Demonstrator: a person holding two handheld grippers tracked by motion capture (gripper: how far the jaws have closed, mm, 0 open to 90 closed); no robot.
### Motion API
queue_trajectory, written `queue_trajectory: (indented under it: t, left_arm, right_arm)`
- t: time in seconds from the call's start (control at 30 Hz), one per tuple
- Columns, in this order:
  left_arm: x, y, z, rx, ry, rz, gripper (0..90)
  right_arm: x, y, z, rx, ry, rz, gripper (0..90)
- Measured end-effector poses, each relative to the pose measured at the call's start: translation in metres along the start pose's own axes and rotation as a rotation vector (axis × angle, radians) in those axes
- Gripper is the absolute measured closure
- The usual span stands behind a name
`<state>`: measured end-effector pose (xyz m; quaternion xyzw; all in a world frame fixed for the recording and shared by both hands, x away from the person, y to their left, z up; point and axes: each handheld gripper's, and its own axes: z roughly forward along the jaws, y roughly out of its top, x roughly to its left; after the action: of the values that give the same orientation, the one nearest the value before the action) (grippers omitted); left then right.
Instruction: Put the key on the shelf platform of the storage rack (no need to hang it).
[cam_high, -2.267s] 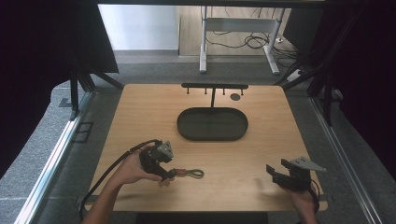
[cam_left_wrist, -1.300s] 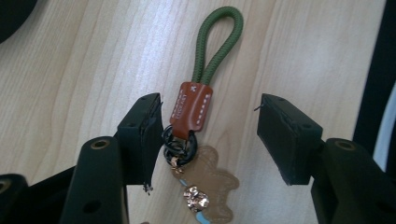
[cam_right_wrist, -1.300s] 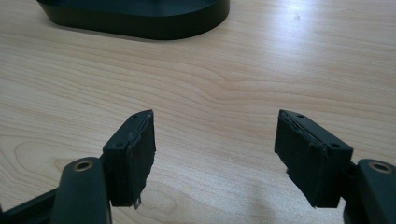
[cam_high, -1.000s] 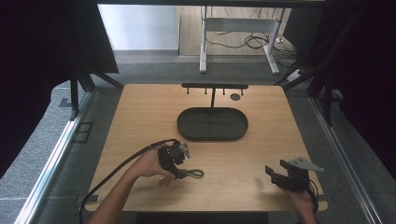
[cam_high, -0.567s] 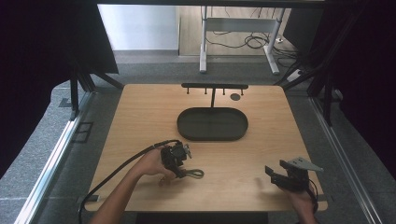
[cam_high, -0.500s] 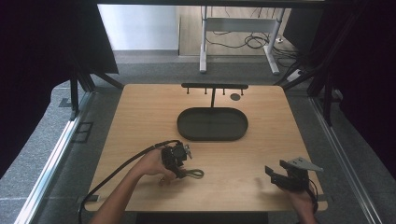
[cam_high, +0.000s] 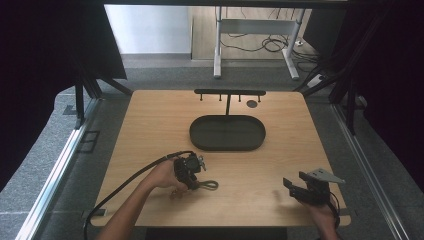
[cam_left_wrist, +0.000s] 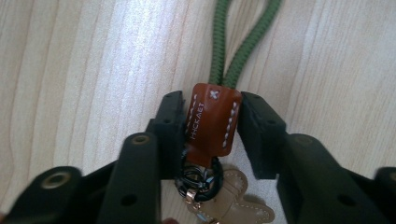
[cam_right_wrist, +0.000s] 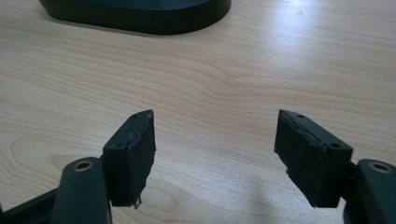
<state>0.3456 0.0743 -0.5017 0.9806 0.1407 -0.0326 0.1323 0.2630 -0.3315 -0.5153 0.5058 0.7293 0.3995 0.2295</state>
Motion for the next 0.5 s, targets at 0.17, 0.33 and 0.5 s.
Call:
queue_trajectory:
  t: [0.17,0.33,0.5]
  left_arm:
    - [0.001,0.0,0.0,-0.007,0.006,-0.009,68.3]
    - [0.0,-0.003,-0.007,-0.033,0.011,-0.017,69.0]
    - [0.0,-0.01,-0.024,-0.085,0.007,-0.021,69.1]
  right_arm:
    - [-0.001,0.0,0.0,0.004,-0.002,0.003,29.3]
    - [-0.001,0.0,-0.002,-0.001,-0.005,0.002,29.3]
    - [-0.002,0.0,-0.002,0.001,-0.008,0.006,29.3]
